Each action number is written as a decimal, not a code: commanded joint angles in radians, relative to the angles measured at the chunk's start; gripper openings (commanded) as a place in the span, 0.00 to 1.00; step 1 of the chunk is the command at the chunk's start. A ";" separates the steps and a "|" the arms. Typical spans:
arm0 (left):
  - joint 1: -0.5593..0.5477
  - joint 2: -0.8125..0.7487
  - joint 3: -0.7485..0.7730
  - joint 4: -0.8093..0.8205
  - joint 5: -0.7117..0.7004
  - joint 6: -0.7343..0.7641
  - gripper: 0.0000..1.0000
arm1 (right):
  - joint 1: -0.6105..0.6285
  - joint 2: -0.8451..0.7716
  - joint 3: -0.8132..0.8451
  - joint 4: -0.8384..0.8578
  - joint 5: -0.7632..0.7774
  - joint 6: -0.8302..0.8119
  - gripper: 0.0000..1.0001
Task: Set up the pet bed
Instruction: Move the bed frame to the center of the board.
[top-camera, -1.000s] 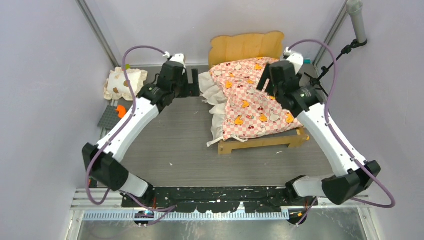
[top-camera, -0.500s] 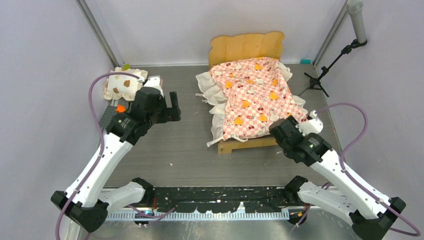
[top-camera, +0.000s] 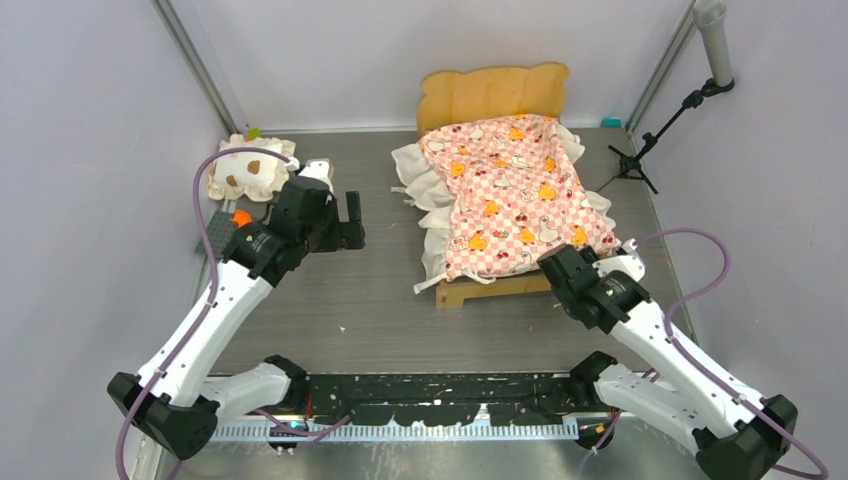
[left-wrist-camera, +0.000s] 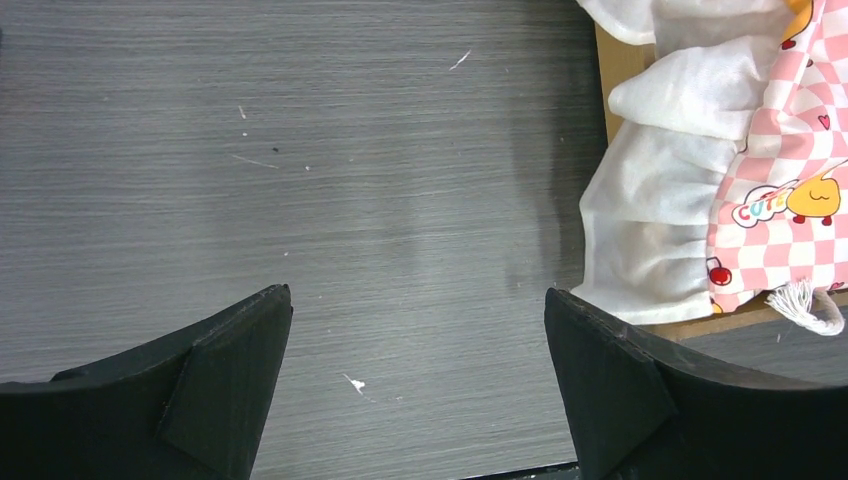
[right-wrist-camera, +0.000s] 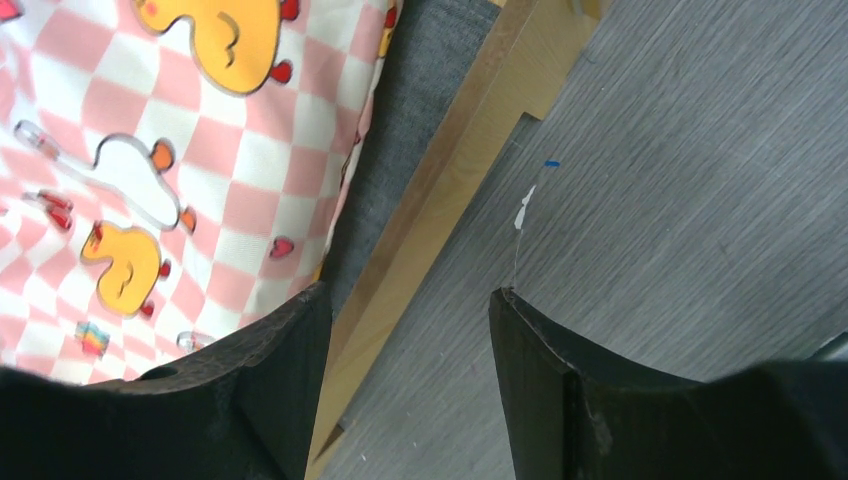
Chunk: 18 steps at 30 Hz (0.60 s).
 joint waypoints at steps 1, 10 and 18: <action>0.001 -0.006 0.009 -0.003 0.015 0.018 1.00 | -0.112 0.028 -0.032 0.152 -0.086 -0.067 0.63; 0.001 0.009 0.001 0.007 0.013 0.016 1.00 | -0.253 0.041 -0.105 0.266 -0.202 -0.144 0.61; 0.001 0.020 0.006 0.005 0.012 0.014 1.00 | -0.302 0.086 -0.134 0.335 -0.246 -0.188 0.61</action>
